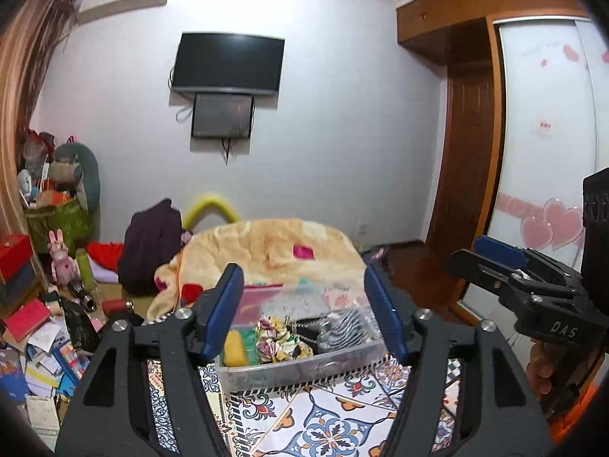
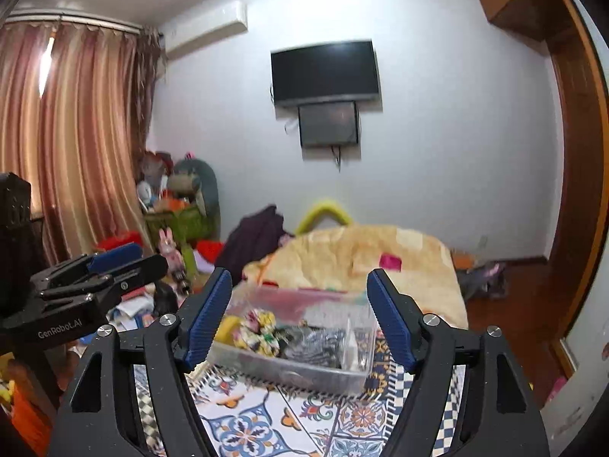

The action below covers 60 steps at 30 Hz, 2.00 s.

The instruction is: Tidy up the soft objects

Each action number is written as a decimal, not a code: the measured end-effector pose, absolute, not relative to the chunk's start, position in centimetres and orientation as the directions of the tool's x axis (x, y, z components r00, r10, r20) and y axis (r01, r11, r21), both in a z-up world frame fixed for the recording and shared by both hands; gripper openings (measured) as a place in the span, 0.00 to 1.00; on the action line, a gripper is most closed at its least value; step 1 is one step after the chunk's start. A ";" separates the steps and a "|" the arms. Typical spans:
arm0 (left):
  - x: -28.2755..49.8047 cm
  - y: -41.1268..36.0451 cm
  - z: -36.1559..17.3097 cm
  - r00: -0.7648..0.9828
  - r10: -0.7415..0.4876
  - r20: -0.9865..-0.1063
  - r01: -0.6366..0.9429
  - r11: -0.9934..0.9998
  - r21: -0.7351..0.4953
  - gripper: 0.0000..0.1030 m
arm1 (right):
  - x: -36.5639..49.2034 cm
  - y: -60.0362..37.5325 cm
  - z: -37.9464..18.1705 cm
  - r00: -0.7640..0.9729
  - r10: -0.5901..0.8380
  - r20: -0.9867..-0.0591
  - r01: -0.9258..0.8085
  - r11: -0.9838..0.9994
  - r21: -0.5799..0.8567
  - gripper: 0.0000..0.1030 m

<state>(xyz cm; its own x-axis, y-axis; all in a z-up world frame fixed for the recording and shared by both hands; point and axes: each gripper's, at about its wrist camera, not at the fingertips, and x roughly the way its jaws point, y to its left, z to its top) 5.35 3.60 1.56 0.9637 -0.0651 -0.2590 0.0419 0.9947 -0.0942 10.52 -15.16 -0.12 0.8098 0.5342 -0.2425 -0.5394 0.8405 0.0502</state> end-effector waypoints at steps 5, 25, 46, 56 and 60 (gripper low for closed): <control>3.4 3.4 2.8 0.974 -0.061 -0.217 0.041 0.994 -0.098 0.76 | 8.8 -15.3 0.8 0.817 0.544 -0.192 -0.546 0.836 0.045 0.79; 0.5 2.5 3.5 0.987 -0.024 -0.158 0.015 0.998 -0.058 0.99 | 7.4 -15.2 0.2 0.827 0.543 -0.143 -0.541 0.839 0.060 1.00; 0.5 2.4 2.9 0.985 -0.030 -0.171 0.020 0.998 -0.061 0.99 | 6.9 -16.1 -0.1 0.830 0.538 -0.147 -0.534 0.843 0.067 1.00; 0.5 2.3 2.8 0.984 -0.033 -0.173 0.023 0.998 -0.060 1.00 | 7.0 -16.1 0.0 0.830 0.536 -0.152 -0.533 0.844 0.068 1.00; 0.5 2.3 2.8 0.985 -0.033 -0.172 0.023 0.998 -0.059 1.00 | 7.0 -16.1 0.0 0.830 0.536 -0.156 -0.533 0.844 0.067 1.00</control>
<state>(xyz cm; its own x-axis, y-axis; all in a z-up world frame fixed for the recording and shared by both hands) 0.46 2.31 2.79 0.9845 -0.0328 -0.1722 0.0229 0.9980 -0.0595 7.04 -16.10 -0.01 0.8297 0.5361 -0.1556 -0.5325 0.8437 0.0674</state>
